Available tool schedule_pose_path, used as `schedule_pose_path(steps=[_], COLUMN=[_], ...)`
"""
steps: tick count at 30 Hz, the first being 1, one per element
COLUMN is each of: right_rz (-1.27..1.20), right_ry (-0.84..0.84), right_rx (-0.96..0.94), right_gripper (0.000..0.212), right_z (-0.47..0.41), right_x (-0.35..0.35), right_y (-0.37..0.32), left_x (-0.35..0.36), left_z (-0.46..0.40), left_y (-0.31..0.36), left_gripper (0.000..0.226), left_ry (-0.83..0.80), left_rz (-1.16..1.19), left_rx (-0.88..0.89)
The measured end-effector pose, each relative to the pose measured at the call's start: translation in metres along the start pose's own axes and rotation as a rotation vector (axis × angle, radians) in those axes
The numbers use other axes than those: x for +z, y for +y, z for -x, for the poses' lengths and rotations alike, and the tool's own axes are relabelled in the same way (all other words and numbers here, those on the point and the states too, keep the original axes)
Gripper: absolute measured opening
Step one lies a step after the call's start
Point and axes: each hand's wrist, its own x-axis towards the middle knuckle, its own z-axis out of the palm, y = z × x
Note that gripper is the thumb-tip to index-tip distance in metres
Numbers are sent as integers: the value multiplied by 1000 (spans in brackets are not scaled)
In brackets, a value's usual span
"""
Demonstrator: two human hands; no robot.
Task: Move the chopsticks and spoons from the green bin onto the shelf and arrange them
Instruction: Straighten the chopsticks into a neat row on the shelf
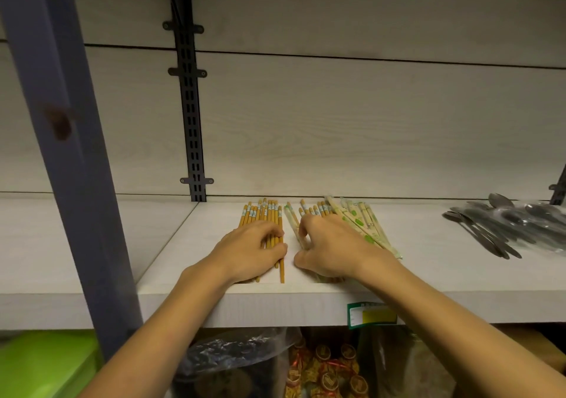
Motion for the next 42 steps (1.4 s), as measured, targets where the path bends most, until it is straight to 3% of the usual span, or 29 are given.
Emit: schedule_pose_path(steps=[4,6,9,15,21,24,27,30,34,42], right_rz=[-124,-204,-295,-206,-73,-44,-34,-87,-32,-52], right_ry=[105,184,300,431,204,248,249,46,-161,-225], right_rx=[-18,-17,9,186,201,132,25,-6,13,-51], right_gripper=[33,26,22,30,31,31,43,61,67,72], right_z=[1,4,12,36,51,49,41,32,21,11], right_x=[3,1,-7,-30,-33,-34,-31,-23,-12,-1], right_y=[4,11,32,108,147,147,144,133,110,73], left_x=[-1,0,2,6,14,13,14,18,18,13], left_z=[1,-1,-4,-8,-10,-12,-19,-21,-21,-24], left_y=[-2,-4,-6,8,36,43,37,31,25,19], left_gripper=[40,51,62,61,65,66,73,75,69,71], left_ry=[14,13,-111,-217,-247,-202,-109,-159,-235,-205], left_rz=[38,-61,-166,-184,-224,-128,-304,-370,-301,-210], left_rx=[-8,-29,-46,28,78,84,87,-8,-34,-4])
